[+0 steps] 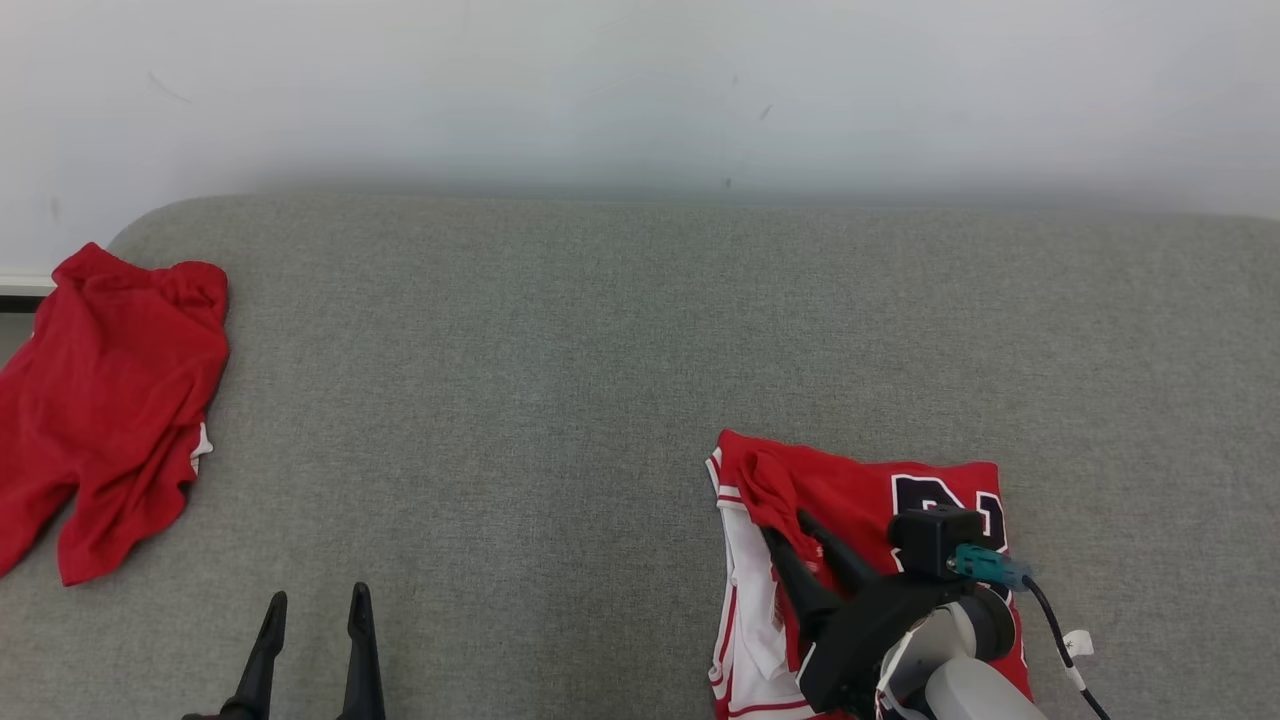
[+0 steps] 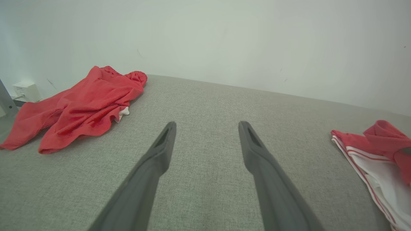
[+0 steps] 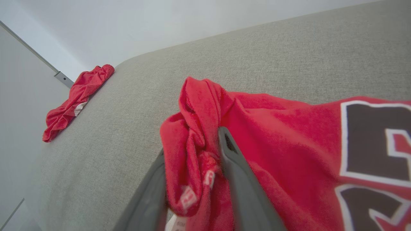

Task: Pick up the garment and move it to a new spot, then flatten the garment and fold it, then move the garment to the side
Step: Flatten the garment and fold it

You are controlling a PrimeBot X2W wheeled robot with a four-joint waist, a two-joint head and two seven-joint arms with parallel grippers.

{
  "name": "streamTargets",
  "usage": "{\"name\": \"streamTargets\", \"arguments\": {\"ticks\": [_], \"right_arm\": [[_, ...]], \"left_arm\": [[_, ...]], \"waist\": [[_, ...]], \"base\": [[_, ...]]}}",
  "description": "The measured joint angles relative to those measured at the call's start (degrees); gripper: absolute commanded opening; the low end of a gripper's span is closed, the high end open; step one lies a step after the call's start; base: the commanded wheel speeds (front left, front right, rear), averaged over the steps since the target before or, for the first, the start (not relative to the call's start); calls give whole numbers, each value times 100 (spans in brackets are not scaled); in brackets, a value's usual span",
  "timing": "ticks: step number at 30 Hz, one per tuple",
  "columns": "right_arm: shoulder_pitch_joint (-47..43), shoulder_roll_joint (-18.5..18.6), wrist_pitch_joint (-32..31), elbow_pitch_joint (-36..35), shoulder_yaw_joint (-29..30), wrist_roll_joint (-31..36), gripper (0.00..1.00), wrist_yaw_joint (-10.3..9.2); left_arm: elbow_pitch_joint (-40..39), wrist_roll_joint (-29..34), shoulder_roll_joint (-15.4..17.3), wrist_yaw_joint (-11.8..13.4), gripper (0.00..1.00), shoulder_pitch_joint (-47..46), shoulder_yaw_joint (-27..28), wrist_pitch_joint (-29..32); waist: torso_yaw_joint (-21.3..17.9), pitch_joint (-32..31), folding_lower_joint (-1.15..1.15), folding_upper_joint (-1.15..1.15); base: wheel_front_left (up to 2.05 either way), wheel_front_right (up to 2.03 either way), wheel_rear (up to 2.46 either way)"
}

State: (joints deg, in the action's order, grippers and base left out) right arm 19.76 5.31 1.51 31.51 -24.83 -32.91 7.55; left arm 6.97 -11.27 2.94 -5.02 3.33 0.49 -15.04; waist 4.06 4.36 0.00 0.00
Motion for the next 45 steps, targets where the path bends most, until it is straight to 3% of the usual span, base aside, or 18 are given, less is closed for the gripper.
{"name": "streamTargets", "arguments": {"ticks": [7, 12, 19, 32, 45], "right_arm": [[34, 148, 552, -146, -27, 34, 100, 1], [-40, 536, 1071, -522, 308, 226, 100, 0], [-464, 703, 1289, -1005, 1036, 636, 100, 0], [-1645, 490, 1349, -2096, 1889, 1084, 100, 0], [-2206, 285, 1359, -2287, 2075, 1234, 100, 0]], "left_arm": [[7, -93, 0, 31, 100, 13, 55, -1], [-24, -92, -1, 48, 100, 14, 169, -1], [-137, -27, -1, 46, 100, 11, 333, 0], [-259, 212, 0, -54, 100, 35, 338, -1], [-75, 66, 231, -213, 100, 146, -176, -1]], "waist": [[-49, -37, 0, 0], [-168, -100, 0, 0], [-318, -182, 0, 0], [-498, -421, 0, 0], [-536, -590, 0, 0]], "base": [[0, 0, 0], [0, 0, 0], [0, 0, 0], [0, 0, 0], [0, 0, 0]]}}
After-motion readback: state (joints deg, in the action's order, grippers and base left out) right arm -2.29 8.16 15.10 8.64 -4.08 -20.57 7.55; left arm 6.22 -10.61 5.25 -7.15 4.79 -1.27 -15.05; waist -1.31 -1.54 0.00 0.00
